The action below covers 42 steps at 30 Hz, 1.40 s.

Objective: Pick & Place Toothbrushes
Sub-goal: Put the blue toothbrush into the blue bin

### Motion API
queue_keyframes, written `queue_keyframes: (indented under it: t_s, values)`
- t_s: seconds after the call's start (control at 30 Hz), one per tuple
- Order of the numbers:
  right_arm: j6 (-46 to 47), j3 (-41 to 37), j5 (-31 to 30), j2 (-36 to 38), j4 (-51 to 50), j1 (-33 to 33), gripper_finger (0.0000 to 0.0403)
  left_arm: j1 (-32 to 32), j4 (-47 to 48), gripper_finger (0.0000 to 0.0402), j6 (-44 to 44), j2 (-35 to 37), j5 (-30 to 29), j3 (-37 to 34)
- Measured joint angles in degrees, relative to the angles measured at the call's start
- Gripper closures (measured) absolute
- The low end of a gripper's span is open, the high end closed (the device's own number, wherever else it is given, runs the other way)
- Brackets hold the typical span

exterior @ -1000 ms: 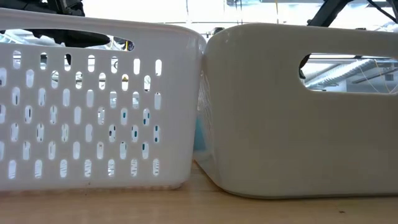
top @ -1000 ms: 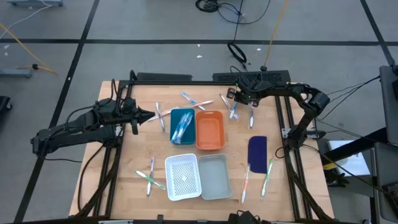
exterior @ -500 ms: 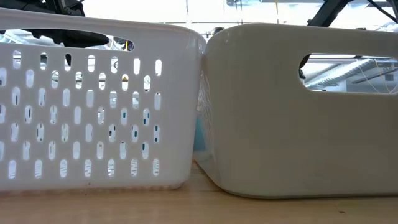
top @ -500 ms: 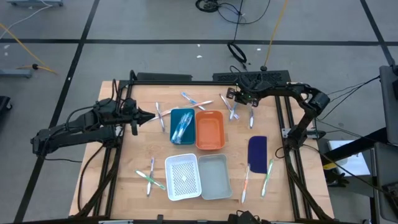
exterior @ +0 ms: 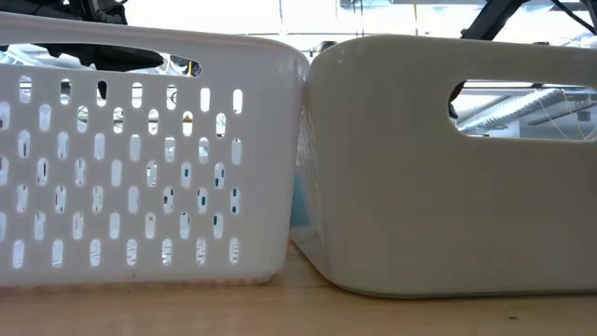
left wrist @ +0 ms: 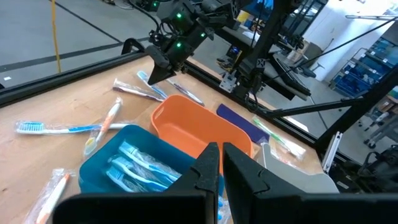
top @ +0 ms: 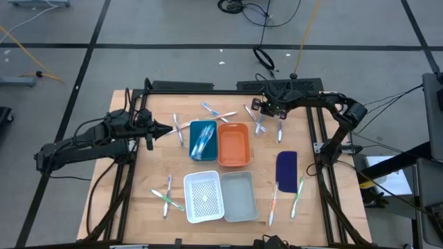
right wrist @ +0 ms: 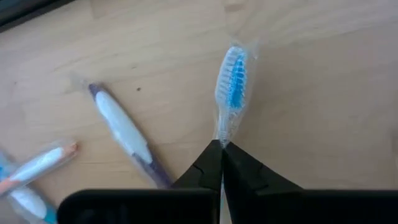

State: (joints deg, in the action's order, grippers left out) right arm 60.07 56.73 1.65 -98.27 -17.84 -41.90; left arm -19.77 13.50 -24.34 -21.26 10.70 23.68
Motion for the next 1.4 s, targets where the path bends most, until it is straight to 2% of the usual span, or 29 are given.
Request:
queue_keyframes:
  t_s: [0.17, 0.7, 0.93, 1.07, 1.23, 1.4]
  values:
    - [0.29, 0.00, 0.08, 2.47, -0.05, 0.03, 0.0403, -0.02, -0.02, 0.0382, -0.44, 0.00, 0.00, 0.00]
    - [-3.10, 0.00, -1.72, 20.18, 0.84, 1.89, 0.0403, 0.00, -0.09, 0.0382, -5.96, -0.09, -0.10, 0.00]
    - [-4.44, 0.00, -0.67, 22.22, 8.70, 6.37, 0.0403, -0.02, -1.27, 0.0372, -9.95, -0.11, -2.99, -0.02]
    - [-4.60, 0.00, 1.53, 22.22, 15.42, 9.33, 0.0403, 0.00, -5.89, 0.0331, -11.18, -0.93, -3.04, 0.00]
    - [-4.69, 0.00, 1.67, 22.20, 23.80, 12.73, 0.0403, 0.19, -13.52, 0.0243, -13.26, -4.83, -2.30, 0.04]
    - [-4.69, 0.00, 5.52, 22.05, 32.81, 14.87, 0.0403, 2.15, -22.86, 0.0160, -13.70, -11.97, -2.05, 0.04]
